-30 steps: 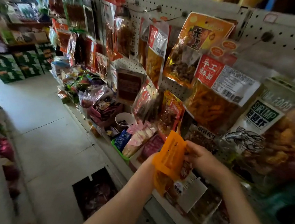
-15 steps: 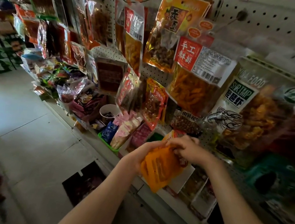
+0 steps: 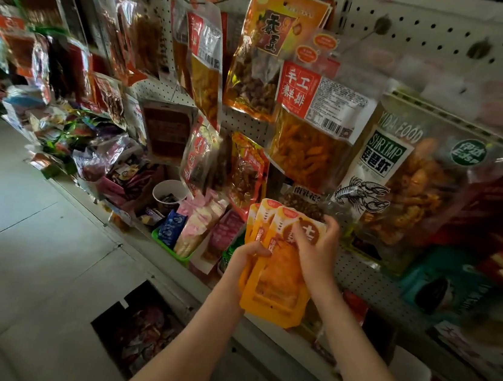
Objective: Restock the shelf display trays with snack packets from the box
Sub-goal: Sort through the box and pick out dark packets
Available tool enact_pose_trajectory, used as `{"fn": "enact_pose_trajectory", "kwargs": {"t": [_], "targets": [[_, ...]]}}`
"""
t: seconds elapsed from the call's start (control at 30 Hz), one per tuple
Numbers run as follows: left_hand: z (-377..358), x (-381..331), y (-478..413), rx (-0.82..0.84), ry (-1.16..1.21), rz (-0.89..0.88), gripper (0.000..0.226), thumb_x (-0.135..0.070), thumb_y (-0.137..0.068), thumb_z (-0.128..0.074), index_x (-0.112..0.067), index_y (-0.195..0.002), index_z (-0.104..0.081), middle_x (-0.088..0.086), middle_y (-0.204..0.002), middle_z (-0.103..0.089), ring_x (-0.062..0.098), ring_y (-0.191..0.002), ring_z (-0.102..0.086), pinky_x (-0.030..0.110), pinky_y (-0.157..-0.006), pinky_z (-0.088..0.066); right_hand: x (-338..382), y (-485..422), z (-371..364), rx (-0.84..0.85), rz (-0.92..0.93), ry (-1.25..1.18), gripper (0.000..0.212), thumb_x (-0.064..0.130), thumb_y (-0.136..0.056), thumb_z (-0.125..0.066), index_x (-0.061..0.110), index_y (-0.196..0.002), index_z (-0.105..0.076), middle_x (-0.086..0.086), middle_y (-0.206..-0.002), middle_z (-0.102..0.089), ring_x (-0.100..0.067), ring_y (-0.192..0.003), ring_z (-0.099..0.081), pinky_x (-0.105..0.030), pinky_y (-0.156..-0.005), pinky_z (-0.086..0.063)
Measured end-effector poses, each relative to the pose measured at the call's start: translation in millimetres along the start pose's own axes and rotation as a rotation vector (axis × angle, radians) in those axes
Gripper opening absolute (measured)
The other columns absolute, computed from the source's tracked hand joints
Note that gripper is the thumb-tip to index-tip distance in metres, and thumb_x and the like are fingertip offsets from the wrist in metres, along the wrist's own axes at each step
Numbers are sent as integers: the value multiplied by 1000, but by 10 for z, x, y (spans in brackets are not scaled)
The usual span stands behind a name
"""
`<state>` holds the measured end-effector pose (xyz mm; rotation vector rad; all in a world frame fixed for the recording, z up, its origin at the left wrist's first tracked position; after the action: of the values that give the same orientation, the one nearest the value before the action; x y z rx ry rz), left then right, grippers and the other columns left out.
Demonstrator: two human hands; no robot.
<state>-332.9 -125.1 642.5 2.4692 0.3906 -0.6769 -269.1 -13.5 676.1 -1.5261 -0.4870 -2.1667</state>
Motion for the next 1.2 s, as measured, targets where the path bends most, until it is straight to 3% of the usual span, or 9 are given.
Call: {"fn": "enact_pose_trajectory", "kwargs": {"t": [0.1, 0.2, 0.33, 0.47, 0.67, 0.8, 1.0, 1.1, 1.2], "targets": [[-69, 8, -5, -30, 76, -52, 71, -10, -69, -58, -11, -139, -45, 22, -122, -63, 43, -102, -62, 53, -81, -53, 50, 112, 68, 361, -471, -446, 38, 42, -94, -54, 16, -121, -56, -13, -113, -67, -27, -95, -67, -38, -74, -55], [-115, -8, 14, -62, 117, -157, 37, -10, -84, -50, -12, -121, -56, 17, -97, -73, 38, -91, -65, 50, -77, -52, -38, 186, 140, 578, -503, -428, 31, 39, -91, -57, 20, -115, -62, -10, -106, -72, -31, -97, -69, -43, -81, -55], [-163, 1, 39, -80, -4, -125, 21, -23, -96, -50, -19, -114, -59, 13, -98, -74, 36, -93, -67, 47, -77, -53, -145, 198, 143, 523, -452, -433, 26, 30, -88, -64, 24, -113, -59, -7, -105, -71, -27, -95, -68, -40, -74, -56], [-114, -16, 5, -128, -233, -163, 38, -27, -94, -60, -18, -130, -53, 11, -114, -70, 32, -102, -68, 49, -86, -55, -233, 132, 171, 445, -386, -380, 42, 35, -82, -71, 26, -119, -55, -3, -107, -70, -25, -96, -68, -42, -78, -57], [-35, -41, 13, -209, -399, -208, 44, -33, -84, -72, -24, -122, -50, 3, -113, -67, 22, -96, -69, 38, -74, -59, -210, 89, 165, 483, -291, -203, 60, 51, -75, -69, 32, -128, -47, 4, -111, -67, -21, -99, -66, -41, -86, -54], [-104, -76, -7, -228, -459, -163, 95, -55, -53, -85, -22, -131, -41, 4, -125, -59, 26, -111, -62, 50, -94, -52, -137, 121, 2, 543, -248, -124, 73, 63, -77, -54, 37, -139, -26, 1, -127, -56, -23, -108, -62, -38, -85, -55], [38, -143, -47, -262, -455, -162, 63, -34, -73, -82, -20, -126, -49, 4, -117, -65, 25, -103, -66, 46, -89, -55, -34, 42, 40, 546, -200, -117, 59, 60, -95, -19, 29, -138, -44, 6, -117, -61, -5, -99, -59, -20, -77, -52], [20, -142, -22, -186, -478, -97, 58, -28, -77, -80, -20, -125, -49, 6, -116, -66, 27, -103, -66, 48, -91, -54, -1, -101, 49, 420, -158, -249, 53, 50, -100, -30, 29, -148, -30, 5, -137, -48, -10, -117, -49, -26, -90, -40], [-54, -98, -12, -92, -453, -125, 49, -22, -80, -76, -20, -124, -53, 9, -117, -68, 29, -103, -68, 46, -90, -55, -15, -100, -48, 400, -179, -359, 46, 44, -98, -43, 22, -138, -46, -7, -124, -63, -20, -105, -64, -37, -86, -53]]}}
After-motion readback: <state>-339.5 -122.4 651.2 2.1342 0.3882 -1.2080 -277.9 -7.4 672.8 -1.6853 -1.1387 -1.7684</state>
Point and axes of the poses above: each hand's wrist, its own y-axis away from the middle knuckle, its own z-axis out of the back of the hand, x = y × z, the point moved 2 cm from there along -y, towards the middle knuckle
